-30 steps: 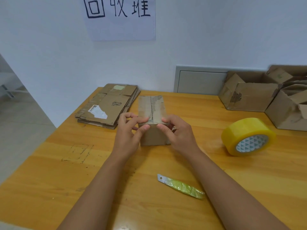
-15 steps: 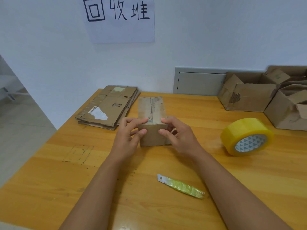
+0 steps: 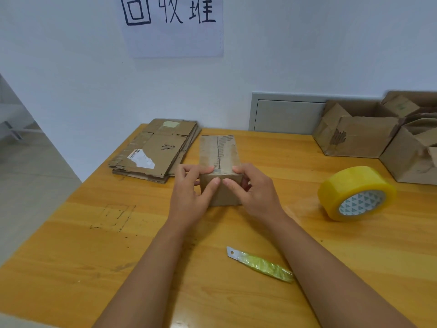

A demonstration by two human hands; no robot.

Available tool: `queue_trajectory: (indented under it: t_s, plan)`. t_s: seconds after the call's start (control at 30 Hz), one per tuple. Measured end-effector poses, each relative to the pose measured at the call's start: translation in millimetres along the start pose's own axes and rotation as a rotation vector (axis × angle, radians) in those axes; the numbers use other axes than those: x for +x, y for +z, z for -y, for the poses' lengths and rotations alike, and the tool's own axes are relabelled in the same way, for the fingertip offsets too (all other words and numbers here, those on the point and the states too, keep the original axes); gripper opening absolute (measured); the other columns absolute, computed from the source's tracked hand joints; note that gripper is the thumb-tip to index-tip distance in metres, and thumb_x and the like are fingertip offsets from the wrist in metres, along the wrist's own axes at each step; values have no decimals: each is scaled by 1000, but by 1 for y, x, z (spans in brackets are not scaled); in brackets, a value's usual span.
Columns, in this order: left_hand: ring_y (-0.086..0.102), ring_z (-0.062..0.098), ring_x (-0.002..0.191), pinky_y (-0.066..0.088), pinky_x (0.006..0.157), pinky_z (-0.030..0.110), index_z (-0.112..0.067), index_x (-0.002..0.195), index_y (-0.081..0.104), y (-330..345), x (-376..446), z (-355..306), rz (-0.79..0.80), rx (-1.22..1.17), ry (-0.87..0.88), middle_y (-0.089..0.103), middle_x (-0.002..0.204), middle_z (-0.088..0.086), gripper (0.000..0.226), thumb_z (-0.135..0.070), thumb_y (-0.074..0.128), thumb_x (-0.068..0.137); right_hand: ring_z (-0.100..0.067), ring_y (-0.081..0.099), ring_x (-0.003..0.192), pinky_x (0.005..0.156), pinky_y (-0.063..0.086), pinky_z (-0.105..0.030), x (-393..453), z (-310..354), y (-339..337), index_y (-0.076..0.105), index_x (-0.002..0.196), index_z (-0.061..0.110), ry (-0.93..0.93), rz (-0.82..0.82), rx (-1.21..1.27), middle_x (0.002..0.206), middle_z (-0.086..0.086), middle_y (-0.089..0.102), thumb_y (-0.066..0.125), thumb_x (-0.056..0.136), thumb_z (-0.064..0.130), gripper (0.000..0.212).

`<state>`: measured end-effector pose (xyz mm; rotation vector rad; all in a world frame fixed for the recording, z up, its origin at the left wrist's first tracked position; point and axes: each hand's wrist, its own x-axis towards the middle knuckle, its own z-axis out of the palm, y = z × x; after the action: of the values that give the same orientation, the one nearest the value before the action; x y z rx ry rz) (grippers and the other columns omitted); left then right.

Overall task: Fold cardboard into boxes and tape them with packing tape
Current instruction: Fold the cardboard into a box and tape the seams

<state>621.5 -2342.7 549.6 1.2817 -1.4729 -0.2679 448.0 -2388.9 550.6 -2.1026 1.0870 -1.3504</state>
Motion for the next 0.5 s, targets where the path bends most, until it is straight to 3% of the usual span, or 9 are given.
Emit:
queue_trajectory:
  t_s: [0.1,0.2,0.33,0.5]
  plan:
    - [48,-3,108,44,76,5,-36,109,62,1,0,-2,-25,-15,-10,44,111,-2,31,-51,63,82,-3,49,66,59,37,-14,0,3,2,65,100,17,14,-19,17,77,20,51,66,86,44,31]
    - [49,-2,106,44,74,5,-34,109,63,3,1,-2,-31,-6,-8,44,109,-4,26,-44,67,85,-4,50,67,59,38,-15,0,3,4,64,100,18,20,-23,28,80,19,53,65,88,42,27]
    - [49,-1,111,45,82,7,-35,114,63,-3,1,2,34,-43,-15,44,112,-5,29,-47,62,88,-8,51,71,62,40,-18,-2,-3,-1,62,108,19,6,34,33,83,13,54,65,88,39,29]
    - [48,-7,111,45,86,7,-38,121,61,-7,1,4,72,-31,-10,44,113,-11,27,-29,62,95,-10,53,75,65,43,-20,-2,-5,-1,62,114,17,3,58,18,89,10,57,64,89,36,32]
